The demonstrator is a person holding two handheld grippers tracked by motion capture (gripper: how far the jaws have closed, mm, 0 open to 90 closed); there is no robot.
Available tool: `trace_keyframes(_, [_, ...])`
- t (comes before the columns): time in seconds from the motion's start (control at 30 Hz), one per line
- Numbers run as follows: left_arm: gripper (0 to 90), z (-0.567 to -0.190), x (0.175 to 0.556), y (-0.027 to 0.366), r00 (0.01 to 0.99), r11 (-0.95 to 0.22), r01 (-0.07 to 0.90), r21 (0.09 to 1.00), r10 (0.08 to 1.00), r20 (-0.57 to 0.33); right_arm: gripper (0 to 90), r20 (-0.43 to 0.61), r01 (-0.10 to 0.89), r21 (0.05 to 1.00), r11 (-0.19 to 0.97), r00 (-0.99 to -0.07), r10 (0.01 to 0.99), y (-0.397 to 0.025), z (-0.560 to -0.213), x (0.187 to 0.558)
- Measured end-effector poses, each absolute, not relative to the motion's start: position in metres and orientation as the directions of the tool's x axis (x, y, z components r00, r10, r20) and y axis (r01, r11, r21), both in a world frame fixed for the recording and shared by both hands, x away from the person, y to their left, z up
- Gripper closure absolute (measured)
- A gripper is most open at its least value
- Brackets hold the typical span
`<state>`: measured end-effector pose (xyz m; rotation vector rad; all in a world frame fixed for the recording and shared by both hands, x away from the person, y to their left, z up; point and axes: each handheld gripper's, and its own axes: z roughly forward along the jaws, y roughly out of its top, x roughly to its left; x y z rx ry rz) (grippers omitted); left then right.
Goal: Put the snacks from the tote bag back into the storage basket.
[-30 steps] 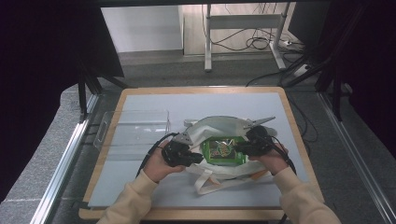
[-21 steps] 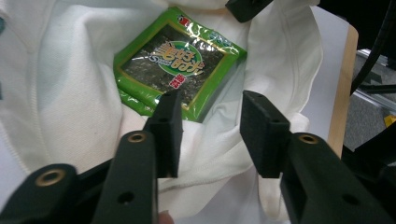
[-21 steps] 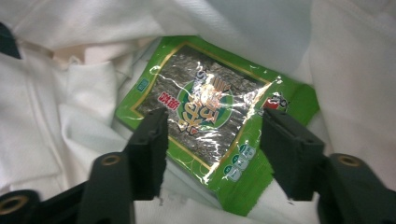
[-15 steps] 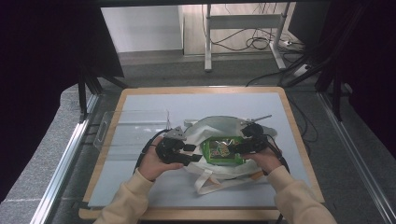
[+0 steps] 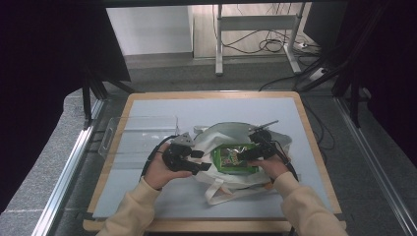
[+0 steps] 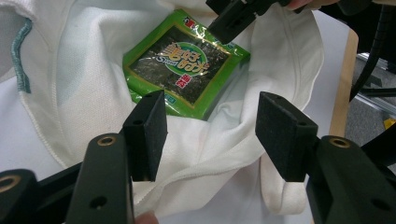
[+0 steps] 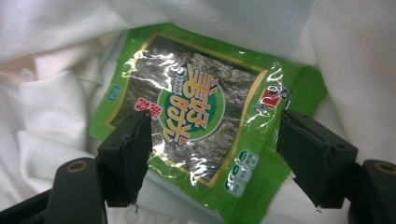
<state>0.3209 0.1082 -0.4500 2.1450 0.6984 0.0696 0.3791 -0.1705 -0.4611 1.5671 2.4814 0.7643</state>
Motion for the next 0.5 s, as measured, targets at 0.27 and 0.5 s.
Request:
trace_keyframes(0.27, [42.7,-0.45,0.321,0.109,0.843,-0.473,0.454,0.755,0.503,-0.192,25.8,0.138,0.842,0.415,0.343,-0.431,0.891,-0.165,-0.473,0.387])
trace_keyframes(0.5, [42.5,-0.451,0.32,0.108,0.841,-0.475,0.457,0.752,0.505,-0.193,24.1,0.106,0.867,0.373,0.33,-0.393,0.913,-0.164,-0.482,0.394])
